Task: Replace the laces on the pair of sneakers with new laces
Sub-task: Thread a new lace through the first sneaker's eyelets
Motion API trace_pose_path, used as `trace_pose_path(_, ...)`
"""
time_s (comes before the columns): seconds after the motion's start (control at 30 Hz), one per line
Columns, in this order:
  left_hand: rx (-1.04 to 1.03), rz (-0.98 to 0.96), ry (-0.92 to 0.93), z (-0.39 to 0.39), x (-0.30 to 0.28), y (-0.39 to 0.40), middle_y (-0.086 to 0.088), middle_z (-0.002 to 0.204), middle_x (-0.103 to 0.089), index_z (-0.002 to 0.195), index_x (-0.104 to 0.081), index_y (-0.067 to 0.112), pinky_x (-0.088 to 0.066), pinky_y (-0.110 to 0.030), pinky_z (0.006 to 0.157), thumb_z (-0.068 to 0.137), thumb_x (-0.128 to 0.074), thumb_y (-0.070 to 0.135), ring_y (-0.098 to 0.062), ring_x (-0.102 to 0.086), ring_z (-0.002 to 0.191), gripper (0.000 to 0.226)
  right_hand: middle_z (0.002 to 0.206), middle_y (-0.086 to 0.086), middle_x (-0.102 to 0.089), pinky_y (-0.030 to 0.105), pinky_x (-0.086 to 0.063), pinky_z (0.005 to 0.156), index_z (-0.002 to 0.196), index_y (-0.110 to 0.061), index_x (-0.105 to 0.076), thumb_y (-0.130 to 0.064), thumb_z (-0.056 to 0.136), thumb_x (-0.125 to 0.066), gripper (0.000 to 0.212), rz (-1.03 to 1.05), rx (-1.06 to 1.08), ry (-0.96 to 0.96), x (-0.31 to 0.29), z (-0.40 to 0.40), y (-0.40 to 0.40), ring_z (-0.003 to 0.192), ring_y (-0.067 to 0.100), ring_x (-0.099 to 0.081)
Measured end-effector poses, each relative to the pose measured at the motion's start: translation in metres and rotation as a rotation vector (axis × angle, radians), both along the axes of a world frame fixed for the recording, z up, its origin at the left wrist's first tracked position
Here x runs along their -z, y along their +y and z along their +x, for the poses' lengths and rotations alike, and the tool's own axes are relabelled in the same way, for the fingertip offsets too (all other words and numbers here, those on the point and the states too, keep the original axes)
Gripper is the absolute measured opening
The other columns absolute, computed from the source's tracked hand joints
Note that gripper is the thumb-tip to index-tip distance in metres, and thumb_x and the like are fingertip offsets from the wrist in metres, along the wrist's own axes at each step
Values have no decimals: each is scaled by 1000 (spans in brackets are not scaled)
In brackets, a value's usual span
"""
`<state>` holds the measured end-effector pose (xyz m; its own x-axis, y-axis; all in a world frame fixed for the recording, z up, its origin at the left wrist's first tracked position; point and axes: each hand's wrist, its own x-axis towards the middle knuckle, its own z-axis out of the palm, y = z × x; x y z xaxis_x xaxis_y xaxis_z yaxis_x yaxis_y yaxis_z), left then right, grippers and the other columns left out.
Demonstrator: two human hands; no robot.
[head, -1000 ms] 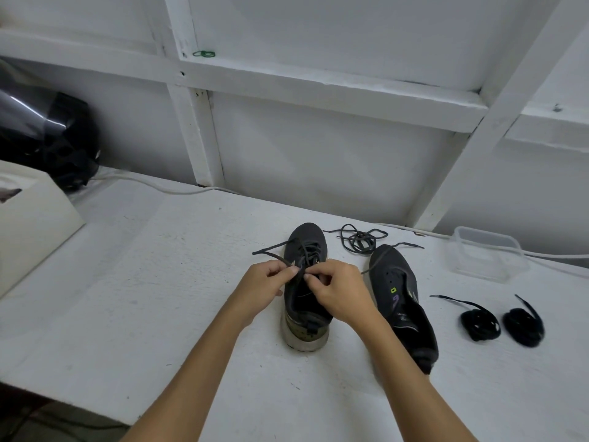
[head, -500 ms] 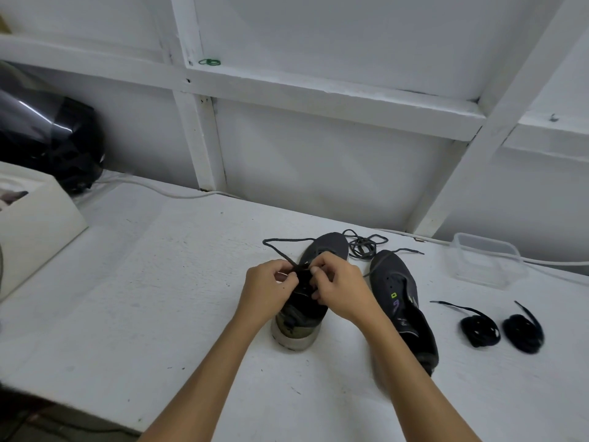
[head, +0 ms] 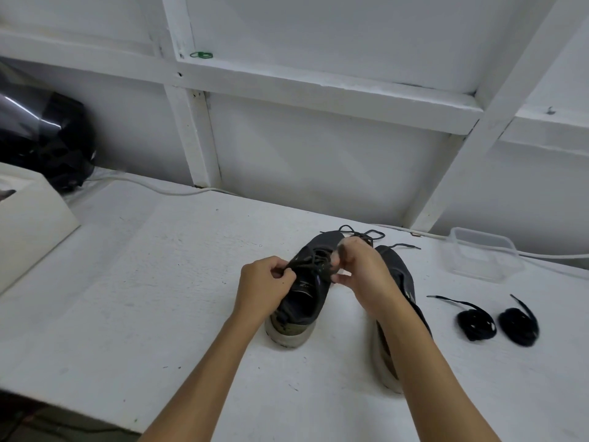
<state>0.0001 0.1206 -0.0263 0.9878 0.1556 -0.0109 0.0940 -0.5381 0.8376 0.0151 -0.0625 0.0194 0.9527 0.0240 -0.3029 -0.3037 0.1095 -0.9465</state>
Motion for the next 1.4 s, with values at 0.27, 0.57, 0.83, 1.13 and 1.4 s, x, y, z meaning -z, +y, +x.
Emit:
trace_pose_path(0.27,306,23,334,-5,-21,-8,13,95,-65,94,-65,35,-43,-19,61,86,-69,50,1,-60,85,18,79,-6,-67,24,-44,61,87,-20,-73,-47,92,-68,28,-1054,-525,-97,-14,10,-5,73,8,-61)
trace_pose_path(0.57,267,125,341,-6,-14,-23,10,99,-66,104,-63,32,-54,-31,78,74,-75,51,-12,-63,90,38,78,-4,-70,23,-45,65,86,-18,-75,-30,95,-66,18,-829,-553,-179,-28,16,-12,66,6,-57)
trace_pose_path(0.83,241,69,368,-7,-12,-19,12,101,-66,106,-64,34,-52,-32,83,75,-75,49,-13,-63,95,36,72,3,-60,38,-58,76,81,-12,-50,-32,107,-46,33,-41,-173,-20,-26,10,-4,73,20,-70)
trace_pose_path(1.13,246,113,380,-6,-14,-19,8,97,-63,94,-63,29,-48,-29,71,79,-72,50,-14,-62,90,28,88,-8,-72,26,-52,69,90,-24,-78,-33,91,-71,11,-1079,-627,-85,-17,15,0,84,12,-65)
trace_pose_path(1.4,240,70,377,-7,-12,-19,10,103,-67,111,-65,37,-49,-29,75,80,-71,49,-14,-62,92,34,67,4,-47,22,-33,52,79,-13,-61,-13,99,-55,21,-107,-305,-98,-36,16,-12,58,13,-43)
